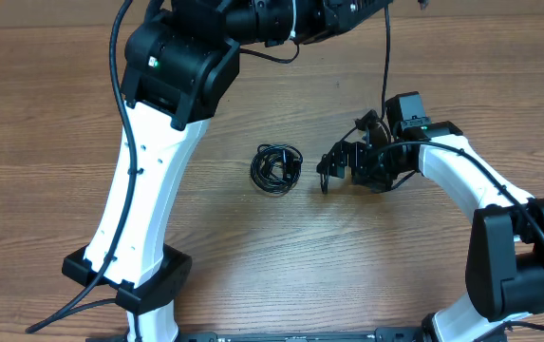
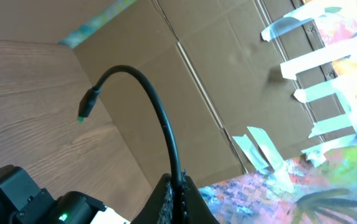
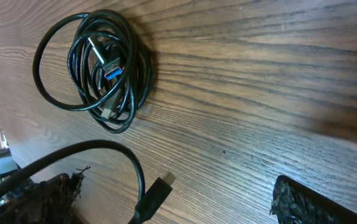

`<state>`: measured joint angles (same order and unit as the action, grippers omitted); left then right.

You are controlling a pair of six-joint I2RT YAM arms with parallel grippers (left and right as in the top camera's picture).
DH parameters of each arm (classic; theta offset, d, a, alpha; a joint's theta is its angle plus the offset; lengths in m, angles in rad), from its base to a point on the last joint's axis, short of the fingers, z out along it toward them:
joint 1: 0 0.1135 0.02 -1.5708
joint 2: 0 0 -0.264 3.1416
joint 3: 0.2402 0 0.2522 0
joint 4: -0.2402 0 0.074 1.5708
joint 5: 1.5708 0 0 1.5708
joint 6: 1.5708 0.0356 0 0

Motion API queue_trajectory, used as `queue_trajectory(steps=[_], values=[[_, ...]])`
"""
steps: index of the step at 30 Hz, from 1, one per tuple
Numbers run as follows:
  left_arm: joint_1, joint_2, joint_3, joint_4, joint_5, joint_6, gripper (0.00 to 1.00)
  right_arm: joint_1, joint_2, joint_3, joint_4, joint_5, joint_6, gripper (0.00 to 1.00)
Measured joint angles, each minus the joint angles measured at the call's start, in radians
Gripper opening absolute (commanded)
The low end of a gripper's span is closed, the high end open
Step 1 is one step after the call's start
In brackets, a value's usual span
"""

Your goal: Untangle cables

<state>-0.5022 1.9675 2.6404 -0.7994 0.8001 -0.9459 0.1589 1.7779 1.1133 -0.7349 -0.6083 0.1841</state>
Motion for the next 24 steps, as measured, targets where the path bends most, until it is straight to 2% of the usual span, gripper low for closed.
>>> queue_trajectory(steps=[4,8,14,18,24], values=[[0.000,0.000,0.000,0.092,0.035,-0.049,0.04,0.000,0.000,0.000,0.002,0.060,0.025,0.92],[0.000,-0.003,0.000,0.187,0.101,-0.109,0.04,0.000,0.000,0.000,0.004,0.098,0.048,0.76],[0.013,-0.003,0.000,0.199,0.174,-0.144,0.04,0.000,0.000,0.000,-0.010,0.222,0.137,0.79],[0.087,-0.004,0.003,0.100,0.228,-0.121,0.04,0.000,0.000,0.000,-0.029,0.325,0.217,0.85],[0.238,-0.006,0.007,-0.289,0.242,0.042,0.04,0.000,0.000,0.000,-0.040,0.457,0.341,0.88]])
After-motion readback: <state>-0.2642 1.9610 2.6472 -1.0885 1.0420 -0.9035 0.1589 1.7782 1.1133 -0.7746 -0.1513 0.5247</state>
